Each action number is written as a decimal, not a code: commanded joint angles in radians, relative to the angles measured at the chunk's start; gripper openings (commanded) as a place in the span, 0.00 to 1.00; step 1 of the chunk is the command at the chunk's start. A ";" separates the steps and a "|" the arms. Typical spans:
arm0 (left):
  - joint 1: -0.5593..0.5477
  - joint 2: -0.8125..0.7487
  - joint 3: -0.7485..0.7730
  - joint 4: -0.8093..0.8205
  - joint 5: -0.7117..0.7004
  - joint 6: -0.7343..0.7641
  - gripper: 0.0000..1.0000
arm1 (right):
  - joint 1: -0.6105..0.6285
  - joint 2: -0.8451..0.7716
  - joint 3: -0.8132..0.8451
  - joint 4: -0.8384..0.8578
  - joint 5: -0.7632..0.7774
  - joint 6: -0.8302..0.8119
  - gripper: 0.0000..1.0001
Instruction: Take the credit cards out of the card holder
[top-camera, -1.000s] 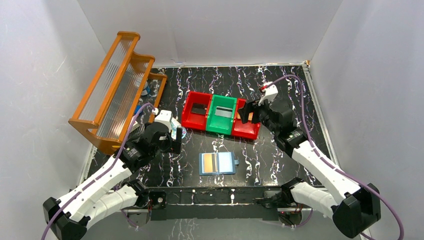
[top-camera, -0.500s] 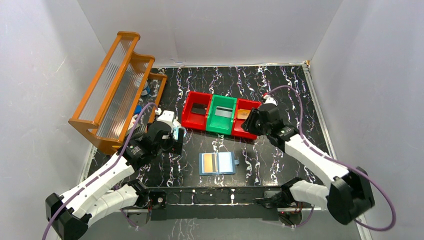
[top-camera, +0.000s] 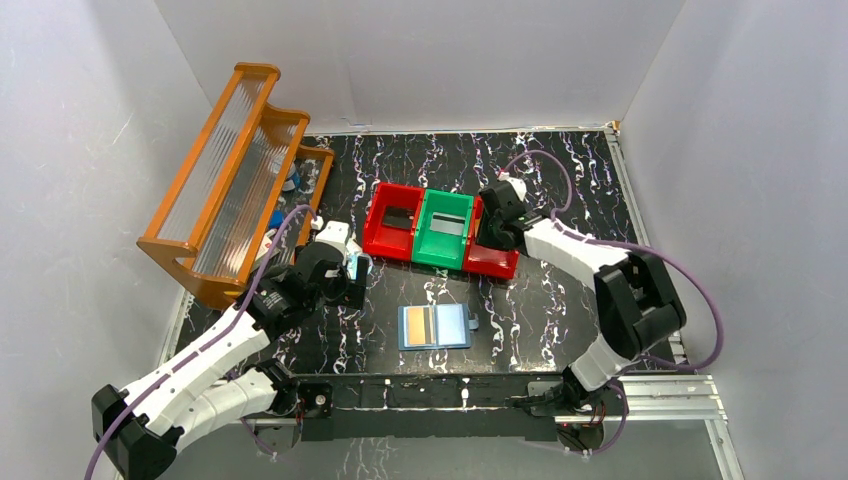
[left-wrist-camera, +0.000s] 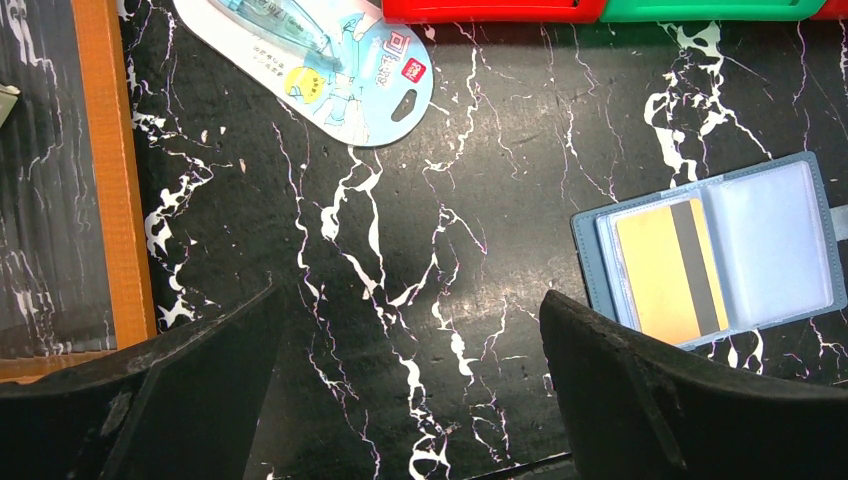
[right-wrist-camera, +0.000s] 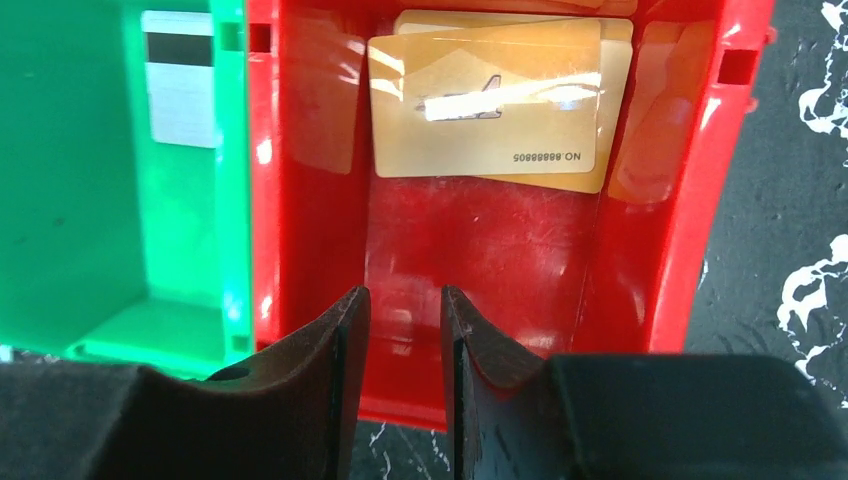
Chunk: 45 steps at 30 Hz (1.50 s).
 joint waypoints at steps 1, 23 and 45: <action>0.004 0.001 0.035 -0.012 0.000 0.002 0.98 | 0.001 0.057 0.054 0.010 0.061 -0.009 0.39; 0.003 -0.004 0.033 -0.012 -0.002 0.001 0.98 | -0.022 0.216 0.104 0.113 0.140 0.071 0.39; 0.004 0.015 0.030 -0.007 0.027 -0.004 0.98 | -0.030 -0.199 0.010 0.015 -0.019 0.074 0.79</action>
